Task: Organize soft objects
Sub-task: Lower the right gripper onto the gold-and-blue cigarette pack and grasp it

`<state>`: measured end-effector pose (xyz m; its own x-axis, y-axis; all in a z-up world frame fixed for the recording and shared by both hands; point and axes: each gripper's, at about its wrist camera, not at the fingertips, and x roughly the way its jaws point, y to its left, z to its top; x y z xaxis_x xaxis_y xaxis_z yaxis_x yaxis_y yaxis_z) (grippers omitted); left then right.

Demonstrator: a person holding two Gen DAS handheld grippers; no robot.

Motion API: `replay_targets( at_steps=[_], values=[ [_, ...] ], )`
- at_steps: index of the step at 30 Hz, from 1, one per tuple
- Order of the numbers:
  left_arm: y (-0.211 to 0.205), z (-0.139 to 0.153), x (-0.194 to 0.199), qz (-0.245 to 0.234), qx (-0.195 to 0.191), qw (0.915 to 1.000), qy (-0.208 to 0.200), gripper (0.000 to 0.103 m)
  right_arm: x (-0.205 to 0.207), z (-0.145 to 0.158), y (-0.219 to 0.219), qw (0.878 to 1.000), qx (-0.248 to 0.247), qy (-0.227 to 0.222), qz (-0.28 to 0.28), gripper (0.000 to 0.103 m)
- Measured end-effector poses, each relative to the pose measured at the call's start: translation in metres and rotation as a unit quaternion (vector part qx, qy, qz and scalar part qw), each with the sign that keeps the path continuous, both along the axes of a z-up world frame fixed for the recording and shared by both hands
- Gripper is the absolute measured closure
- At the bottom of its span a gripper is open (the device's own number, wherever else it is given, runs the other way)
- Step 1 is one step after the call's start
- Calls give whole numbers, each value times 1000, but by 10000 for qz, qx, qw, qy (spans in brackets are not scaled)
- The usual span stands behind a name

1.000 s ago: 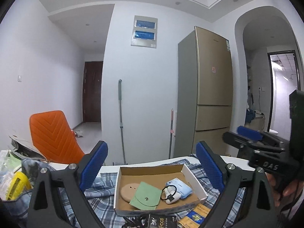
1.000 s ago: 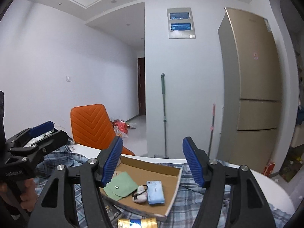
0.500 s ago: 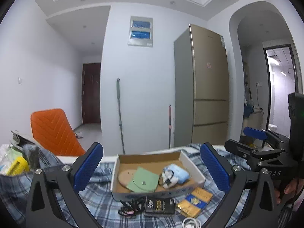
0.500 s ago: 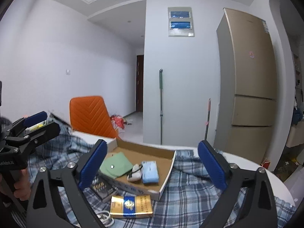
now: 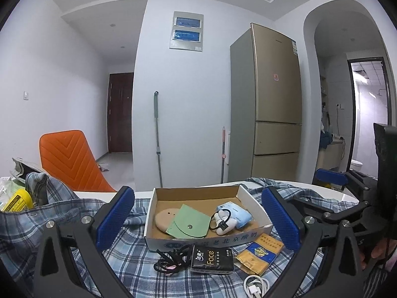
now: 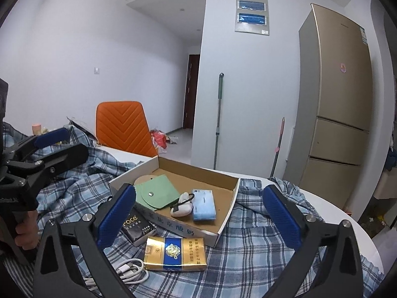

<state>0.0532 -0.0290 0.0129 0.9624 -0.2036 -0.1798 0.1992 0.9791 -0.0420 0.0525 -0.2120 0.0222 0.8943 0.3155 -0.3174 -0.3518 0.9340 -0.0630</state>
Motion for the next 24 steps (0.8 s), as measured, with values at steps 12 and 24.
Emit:
replay_targets(
  at_steps=[12, 24],
  values=[
    [2, -6, 8, 109, 47, 9998, 168, 0, 52, -51, 45, 9655, -1147, 2273, 547, 1],
    [8, -13, 19, 121, -119, 9983, 551, 0, 85, -86, 52, 9322, -1481, 3287, 327, 1]
  ],
)
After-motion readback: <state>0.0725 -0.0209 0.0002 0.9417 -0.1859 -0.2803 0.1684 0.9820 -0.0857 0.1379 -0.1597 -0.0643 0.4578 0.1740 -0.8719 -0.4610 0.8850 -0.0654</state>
